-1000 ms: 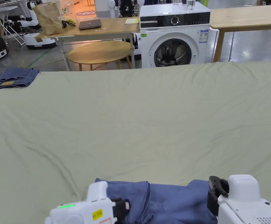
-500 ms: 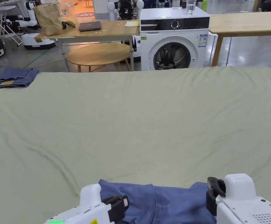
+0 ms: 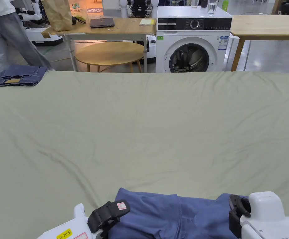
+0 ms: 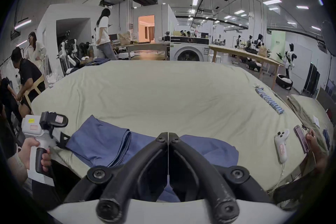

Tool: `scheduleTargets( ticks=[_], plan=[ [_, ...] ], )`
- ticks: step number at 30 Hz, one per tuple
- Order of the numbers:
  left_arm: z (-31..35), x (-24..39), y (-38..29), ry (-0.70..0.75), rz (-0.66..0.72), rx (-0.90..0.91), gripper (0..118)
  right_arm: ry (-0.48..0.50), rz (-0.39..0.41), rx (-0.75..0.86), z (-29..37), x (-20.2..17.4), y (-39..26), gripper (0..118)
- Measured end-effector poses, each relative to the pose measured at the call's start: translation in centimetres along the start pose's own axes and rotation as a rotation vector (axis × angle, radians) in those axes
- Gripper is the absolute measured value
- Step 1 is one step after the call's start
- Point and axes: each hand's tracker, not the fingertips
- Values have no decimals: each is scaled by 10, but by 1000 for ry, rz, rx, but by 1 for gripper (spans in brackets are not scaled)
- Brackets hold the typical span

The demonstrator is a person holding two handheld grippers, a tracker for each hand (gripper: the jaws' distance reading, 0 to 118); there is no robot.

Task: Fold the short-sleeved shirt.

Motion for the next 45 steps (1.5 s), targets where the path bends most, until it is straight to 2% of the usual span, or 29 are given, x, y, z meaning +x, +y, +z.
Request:
scheduleTargets(
  ticks=[1, 2, 3, 4, 5, 8, 10, 14, 16, 20, 25, 28, 31, 35, 36, 37, 38, 39, 41, 43, 45],
  plan=[
    [-8, -1, 0, -23, 28, 9, 107, -2, 3, 0, 1, -1, 1, 0],
    [-12, 0, -2, -32, 59, 26, 83, -5, 7, 0, 2, -2, 1, 0],
    [-19, -5, -3, 14, 102, 31, 31, -7, 11, 0, 2, -2, 2, 0],
    [-26, -7, -5, 105, 127, 26, 11, -9, 12, -1, 2, -2, 2, 0],
    [-30, -9, -8, 166, 113, 21, 11, -11, 13, 0, 2, -2, 2, 0],
    [-18, 2, -8, 128, 45, 62, 10, -21, 13, 2, 5, 0, 4, 0],
    [-1, 16, -4, 204, -64, 91, 9, -26, 19, 9, 8, 1, 5, 0],
    [46, 30, 21, 298, -156, 220, 9, -34, 20, 17, 9, 4, 7, 0],
    [67, 47, 33, 390, -272, 255, 9, -32, 19, 20, 9, 4, 7, 0],
    [72, 95, 30, 467, -492, 267, 9, -28, 13, 20, 6, 6, 5, 0],
    [6, 173, -36, 472, -902, 155, 9, -31, -11, 21, 7, 17, 1, 0],
    [-53, 196, -94, 491, -1125, 44, 9, -43, -25, 23, 12, 30, -3, 0],
    [-115, 188, -148, 629, -1340, -96, 9, -70, -31, 27, 17, 45, -8, 0],
    [-171, 149, -191, 759, -1485, -216, 9, -98, -58, 30, 26, 66, -11, 0],
    [-178, 143, -195, 790, -1494, -224, 12, -104, -61, 30, 28, 71, -12, 0],
    [-181, 142, -194, 789, -1472, -215, 21, -107, -60, 32, 29, 75, -12, 0],
    [-175, 146, -188, 767, -1427, -219, 44, -111, -58, 35, 30, 78, -12, 0],
    [-169, 154, -183, 717, -1358, -197, 80, -112, -54, 37, 31, 81, -12, 0],
    [-147, 178, -165, 580, -1205, -136, 76, -109, -51, 42, 30, 85, -11, 0],
    [-119, 208, -138, 379, -994, -71, 92, -97, -57, 43, 29, 87, -10, 0],
    [-97, 218, -116, 295, -884, -5, 92, -86, -65, 42, 26, 88, -12, 0]
  ],
)
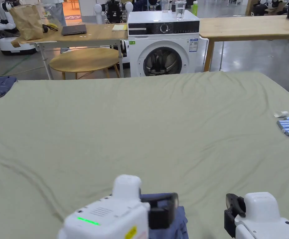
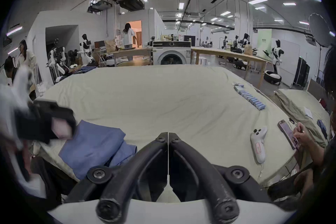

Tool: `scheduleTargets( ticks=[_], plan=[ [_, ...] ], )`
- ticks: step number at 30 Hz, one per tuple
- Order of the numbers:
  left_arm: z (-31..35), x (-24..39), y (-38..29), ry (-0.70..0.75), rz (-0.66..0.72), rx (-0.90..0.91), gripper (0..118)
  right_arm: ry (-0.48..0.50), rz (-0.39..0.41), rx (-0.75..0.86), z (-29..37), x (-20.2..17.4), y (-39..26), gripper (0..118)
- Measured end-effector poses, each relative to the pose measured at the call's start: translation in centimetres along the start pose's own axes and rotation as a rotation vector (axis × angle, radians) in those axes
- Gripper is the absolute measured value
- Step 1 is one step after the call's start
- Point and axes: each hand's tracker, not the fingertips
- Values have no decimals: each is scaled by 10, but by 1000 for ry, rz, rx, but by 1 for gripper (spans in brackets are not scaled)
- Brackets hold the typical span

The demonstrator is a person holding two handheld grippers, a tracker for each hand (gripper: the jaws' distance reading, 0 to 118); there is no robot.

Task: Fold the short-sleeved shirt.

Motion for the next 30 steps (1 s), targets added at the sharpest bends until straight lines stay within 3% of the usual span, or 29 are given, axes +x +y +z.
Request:
scheduleTargets(
  ticks=[4, 5, 7, 8, 13, 20, 24, 25, 26, 28, 29, 30],
  plan=[
    [0, -43, 2, 124, 127, -85, 92, 28, -13, -11, -6, -1, -4, 0],
    [-7, -48, -5, 150, 154, -124, 85, 31, -14, -13, -7, -2, -5, 0],
    [-18, -58, -25, 143, 219, -189, 19, 40, -20, -17, -8, -2, -6, 0],
    [-23, -59, -34, 129, 243, -205, 0, 45, -22, -20, -9, -2, -6, 0],
    [-54, -25, -85, -176, 325, -319, 0, 52, -15, -41, -12, -1, -9, 0],
    [-82, -4, -106, -149, 275, -356, 0, 57, -15, -66, -12, 2, -11, 0],
    [-47, -12, -81, -137, 219, -266, 0, 174, -52, -106, -21, -12, -10, 0],
    [-33, -18, -75, -125, 211, -227, 3, 220, -66, -126, -26, -17, -10, 0],
    [-22, -25, -71, -117, 216, -197, 18, 250, -79, -134, -31, -23, -12, 0],
    [3, -46, -62, -88, 245, -146, 81, 350, -118, -178, -45, -35, -16, 0],
    [10, -59, -60, -90, 273, -141, 105, 400, -152, -208, -52, -39, -19, 0],
    [19, -73, -58, -80, 304, -138, 115, 453, -194, -243, -61, -42, -24, 0]
  ],
)
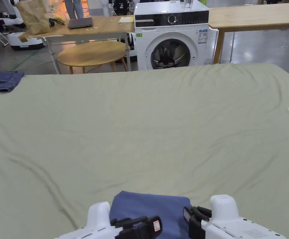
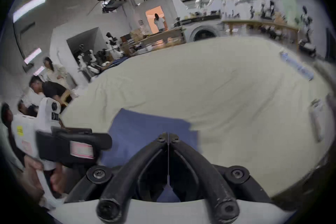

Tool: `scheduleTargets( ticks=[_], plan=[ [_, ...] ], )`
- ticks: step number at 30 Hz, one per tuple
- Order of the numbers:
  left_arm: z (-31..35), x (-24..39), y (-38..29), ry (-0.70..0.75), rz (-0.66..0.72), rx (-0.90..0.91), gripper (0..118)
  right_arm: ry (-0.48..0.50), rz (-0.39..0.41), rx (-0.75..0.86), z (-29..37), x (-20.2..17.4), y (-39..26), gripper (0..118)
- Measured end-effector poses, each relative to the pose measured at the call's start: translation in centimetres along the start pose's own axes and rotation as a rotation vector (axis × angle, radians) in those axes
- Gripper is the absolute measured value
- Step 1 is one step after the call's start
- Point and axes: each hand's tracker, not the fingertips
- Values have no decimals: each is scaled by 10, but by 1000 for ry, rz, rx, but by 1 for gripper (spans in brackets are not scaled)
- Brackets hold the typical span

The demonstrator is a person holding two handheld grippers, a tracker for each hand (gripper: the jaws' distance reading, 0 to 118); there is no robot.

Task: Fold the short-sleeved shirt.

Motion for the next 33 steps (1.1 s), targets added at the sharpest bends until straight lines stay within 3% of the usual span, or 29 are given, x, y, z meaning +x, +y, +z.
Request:
scheduleTargets(
  ticks=[3, 5, 7, 10, 14, 16, 17, 18, 19, 22, 26, 33],
  plan=[
    [21, -38, 5, 43, 91, 57, 115, 91, -85, -66, -23, 9, -9, 0],
    [26, -66, 4, 55, 181, 52, 115, 29, -67, -99, -30, 14, -14, 0],
    [21, -94, 0, -13, 284, 27, 115, -56, -42, -119, -33, 20, -19, 0],
    [0, -125, -11, -93, 389, -11, 115, -41, -65, -94, -27, 30, -19, 0],
    [-21, -142, -12, -376, 566, 96, 113, -59, -51, -79, -24, 31, -15, 0],
    [-43, -144, -13, -422, 665, 45, 68, -61, -48, -77, -23, 30, -13, 0],
    [-55, -136, -14, -384, 667, 14, 41, -63, -46, -78, -24, 29, -12, 0],
    [-64, -133, -17, -242, 547, -40, 26, -67, -40, -79, -25, 27, -11, 0],
    [-68, -126, -18, -245, 482, -28, 26, -74, -32, -78, -26, 26, -10, 0],
    [-54, -119, -3, -227, 513, -15, 20, -86, -26, -84, -28, 23, -8, 0],
    [-22, -112, 17, -39, 288, -59, 14, -78, -21, -76, -30, 9, -3, 0],
    [42, -148, 47, 46, 223, -30, 13, -77, 30, -11, -34, -31, 12, 0]
  ],
)
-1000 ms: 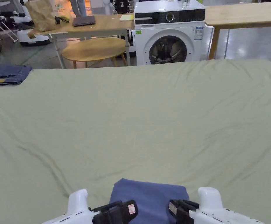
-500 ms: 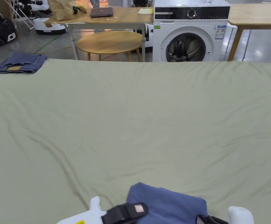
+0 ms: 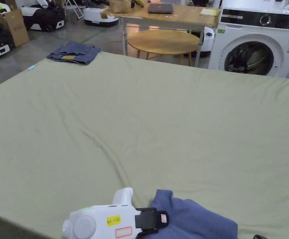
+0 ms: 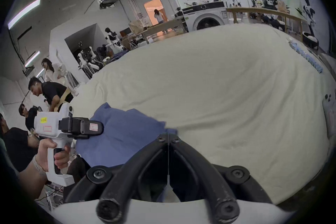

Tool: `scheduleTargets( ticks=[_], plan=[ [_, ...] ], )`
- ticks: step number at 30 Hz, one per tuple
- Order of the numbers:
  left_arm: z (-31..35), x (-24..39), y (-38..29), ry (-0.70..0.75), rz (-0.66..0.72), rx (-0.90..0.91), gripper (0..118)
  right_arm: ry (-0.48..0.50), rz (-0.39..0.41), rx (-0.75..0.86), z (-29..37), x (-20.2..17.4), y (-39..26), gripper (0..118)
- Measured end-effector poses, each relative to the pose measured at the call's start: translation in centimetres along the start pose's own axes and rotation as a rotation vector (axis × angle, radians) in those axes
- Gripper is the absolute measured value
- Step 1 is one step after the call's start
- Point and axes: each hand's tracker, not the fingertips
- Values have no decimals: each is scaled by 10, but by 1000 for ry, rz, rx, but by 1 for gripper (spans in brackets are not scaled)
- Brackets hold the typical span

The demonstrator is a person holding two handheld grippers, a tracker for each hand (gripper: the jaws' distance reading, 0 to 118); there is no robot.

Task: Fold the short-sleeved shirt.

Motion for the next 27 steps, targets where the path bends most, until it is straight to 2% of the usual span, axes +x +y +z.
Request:
scheduleTargets(
  ticks=[2, 5, 8, 10, 15, 21, 22, 23, 24, 25, 26, 27],
  plan=[
    [27, -18, 16, 25, -12, 14, 13, 7, 10, 12, -1, -12, 7, 0],
    [74, -58, 46, 144, -45, 61, 13, 23, 28, 28, -4, -31, 15, 0],
    [125, -104, 83, 220, -18, 119, 13, 39, 46, 40, -9, -49, 18, 0],
    [162, -134, 113, 333, -47, 167, 13, 50, 56, 40, -14, -61, 19, 0],
    [233, -188, 170, 493, -95, 203, 13, 56, 82, 27, -25, -80, 18, 0],
    [254, -203, 175, 421, -33, 222, 13, 57, 86, 7, -37, -88, 15, 0],
    [254, -201, 172, 423, -33, 226, 17, 60, 87, 4, -38, -89, 15, 0],
    [256, -200, 170, 416, -19, 234, 34, 63, 89, 1, -39, -91, 15, 0],
    [262, -200, 169, 405, -8, 250, 81, 65, 92, -1, -41, -93, 16, 0],
    [271, -200, 168, 394, 11, 288, 107, 68, 96, 0, -40, -96, 16, 0],
    [280, -201, 170, 390, 32, 323, 115, 73, 100, 0, -40, -98, 17, 0],
    [292, -202, 170, 383, 41, 344, 114, 80, 104, 1, -39, -100, 17, 0]
  ],
)
